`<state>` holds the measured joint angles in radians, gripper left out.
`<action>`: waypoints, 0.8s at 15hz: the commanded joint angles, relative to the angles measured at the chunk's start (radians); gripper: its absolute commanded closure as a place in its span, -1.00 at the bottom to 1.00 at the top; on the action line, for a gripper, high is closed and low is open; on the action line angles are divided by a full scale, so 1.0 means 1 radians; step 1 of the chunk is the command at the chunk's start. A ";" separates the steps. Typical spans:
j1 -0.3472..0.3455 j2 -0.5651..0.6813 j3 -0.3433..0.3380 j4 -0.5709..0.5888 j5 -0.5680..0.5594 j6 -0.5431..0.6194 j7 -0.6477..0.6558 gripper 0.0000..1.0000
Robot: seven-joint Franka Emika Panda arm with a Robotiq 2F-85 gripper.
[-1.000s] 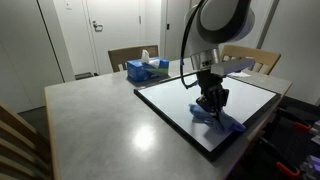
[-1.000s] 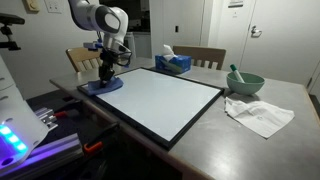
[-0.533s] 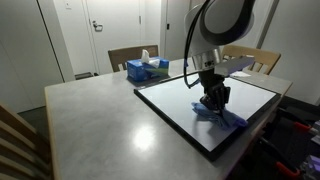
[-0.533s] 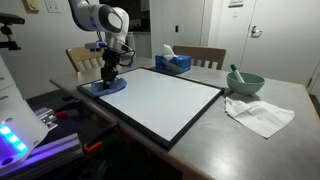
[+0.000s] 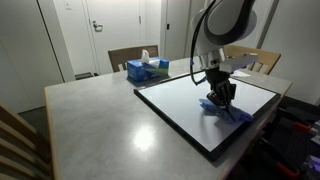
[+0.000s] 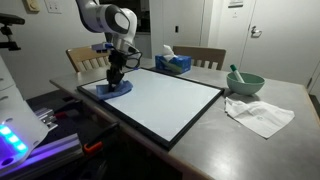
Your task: Use the cloth to wipe the whiteboard on the table
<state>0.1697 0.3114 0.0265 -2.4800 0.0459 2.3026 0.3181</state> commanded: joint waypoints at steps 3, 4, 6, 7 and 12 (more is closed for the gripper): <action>-0.112 0.039 -0.039 -0.031 0.030 0.016 -0.115 0.96; -0.127 0.039 -0.049 -0.032 0.021 0.005 -0.136 0.96; -0.158 0.040 -0.067 -0.031 0.002 -0.015 -0.198 0.96; -0.172 0.037 -0.072 -0.031 0.012 -0.018 -0.222 0.96; -0.175 0.001 -0.066 -0.019 0.021 -0.052 -0.206 0.82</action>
<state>-0.0002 0.3115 -0.0440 -2.5010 0.0693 2.2525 0.1105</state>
